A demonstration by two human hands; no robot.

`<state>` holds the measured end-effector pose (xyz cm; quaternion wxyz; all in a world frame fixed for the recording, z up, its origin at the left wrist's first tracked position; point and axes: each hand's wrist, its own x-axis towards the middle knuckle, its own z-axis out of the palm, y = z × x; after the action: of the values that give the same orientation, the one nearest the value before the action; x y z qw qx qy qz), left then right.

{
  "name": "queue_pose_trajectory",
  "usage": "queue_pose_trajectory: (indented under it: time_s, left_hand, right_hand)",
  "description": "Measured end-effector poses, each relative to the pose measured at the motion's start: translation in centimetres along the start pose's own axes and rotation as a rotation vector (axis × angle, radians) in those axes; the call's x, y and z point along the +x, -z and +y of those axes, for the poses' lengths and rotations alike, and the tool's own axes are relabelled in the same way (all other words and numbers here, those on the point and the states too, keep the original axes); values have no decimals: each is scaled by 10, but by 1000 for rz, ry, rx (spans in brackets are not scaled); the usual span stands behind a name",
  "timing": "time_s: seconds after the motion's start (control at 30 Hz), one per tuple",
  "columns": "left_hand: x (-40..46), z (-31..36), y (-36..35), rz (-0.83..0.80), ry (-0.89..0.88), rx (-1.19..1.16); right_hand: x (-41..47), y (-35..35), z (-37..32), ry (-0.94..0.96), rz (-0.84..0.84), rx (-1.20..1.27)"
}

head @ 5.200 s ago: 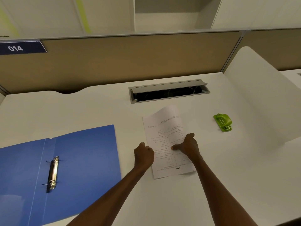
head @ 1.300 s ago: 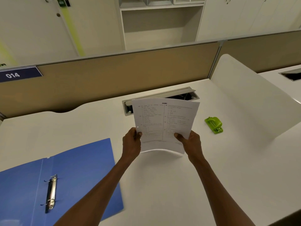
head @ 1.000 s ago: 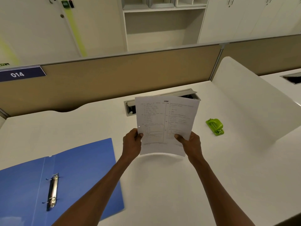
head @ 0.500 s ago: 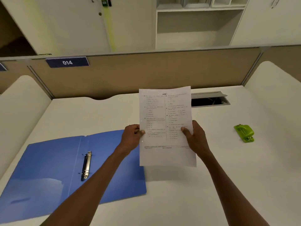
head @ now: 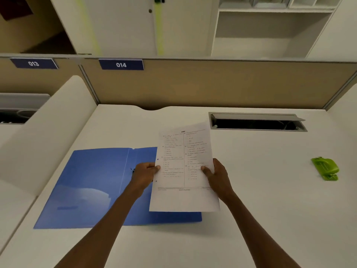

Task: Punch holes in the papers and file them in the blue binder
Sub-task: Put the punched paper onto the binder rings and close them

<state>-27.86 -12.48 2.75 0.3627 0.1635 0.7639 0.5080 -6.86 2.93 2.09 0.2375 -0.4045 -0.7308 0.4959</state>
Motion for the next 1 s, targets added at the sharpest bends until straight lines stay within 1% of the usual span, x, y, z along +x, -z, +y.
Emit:
queue_pose_trajectory:
  time_s: [0.17, 0.23, 0.53, 0.83, 1.0]
  left_hand:
    - [5, -17, 31, 241, 51, -59]
    - [8, -22, 42, 283, 79, -62]
    - [23, -35, 63, 291, 125, -96]
    - [34, -41, 61, 342, 114, -35]
    - [41, -47, 62, 329, 130, -19]
  right_hand:
    - [-5, -42, -7, -8, -47, 16]
    - [-6, -55, -9, -13, -52, 16]
    - [-4, -93, -16, -30, -58, -40]
    - [2, -102, -16, -42, -42, -69]
    - [1, -105, -13, -56, -27, -68]
